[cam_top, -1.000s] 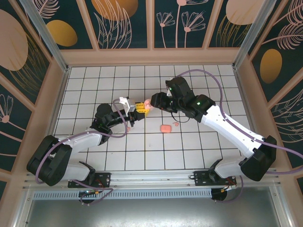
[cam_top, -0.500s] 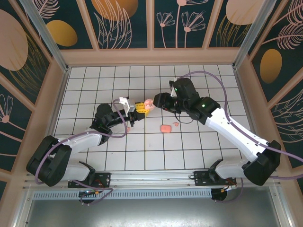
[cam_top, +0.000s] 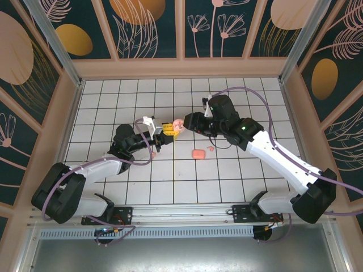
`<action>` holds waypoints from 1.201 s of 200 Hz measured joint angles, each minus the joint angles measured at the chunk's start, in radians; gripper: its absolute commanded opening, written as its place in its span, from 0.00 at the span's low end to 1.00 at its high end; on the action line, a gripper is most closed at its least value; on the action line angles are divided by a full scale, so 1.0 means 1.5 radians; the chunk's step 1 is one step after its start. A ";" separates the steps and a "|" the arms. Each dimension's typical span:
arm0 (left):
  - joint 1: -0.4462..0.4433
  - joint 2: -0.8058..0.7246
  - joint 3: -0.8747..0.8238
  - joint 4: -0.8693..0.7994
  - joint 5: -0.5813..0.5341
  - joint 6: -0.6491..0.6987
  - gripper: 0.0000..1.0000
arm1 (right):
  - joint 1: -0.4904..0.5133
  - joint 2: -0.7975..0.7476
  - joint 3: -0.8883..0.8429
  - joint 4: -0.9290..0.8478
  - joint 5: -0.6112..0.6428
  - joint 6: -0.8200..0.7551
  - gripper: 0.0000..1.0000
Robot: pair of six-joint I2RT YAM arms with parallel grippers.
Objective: Insert wireless bluetooth earbuds into charging case
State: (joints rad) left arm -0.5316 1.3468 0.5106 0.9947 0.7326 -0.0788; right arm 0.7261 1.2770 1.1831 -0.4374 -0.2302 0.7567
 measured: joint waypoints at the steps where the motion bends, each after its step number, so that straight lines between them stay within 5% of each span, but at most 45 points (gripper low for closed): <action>1: 0.000 0.000 0.000 0.000 0.000 0.000 0.10 | 0.000 0.000 -0.001 0.000 0.000 0.000 0.45; 49: 0.000 -0.001 0.000 -0.014 0.001 0.000 0.10 | -0.001 0.001 -0.016 0.013 -0.001 0.000 0.44; 100: 0.000 -0.005 0.000 -0.002 0.005 0.000 0.10 | -0.027 -0.024 -0.029 0.028 -0.022 -0.032 0.55; 156: 0.000 -0.005 0.002 0.043 0.044 -0.037 0.11 | -0.120 -0.099 -0.066 0.153 -0.178 -0.105 0.60; 240: 0.000 -0.004 0.007 0.070 0.068 -0.067 0.11 | -0.138 -0.039 -0.067 0.247 -0.360 -0.139 0.61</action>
State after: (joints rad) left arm -0.5312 1.3407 0.5213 1.1000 0.8345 -0.1791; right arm 0.5198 1.2190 1.0832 -0.0666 -0.7700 0.5484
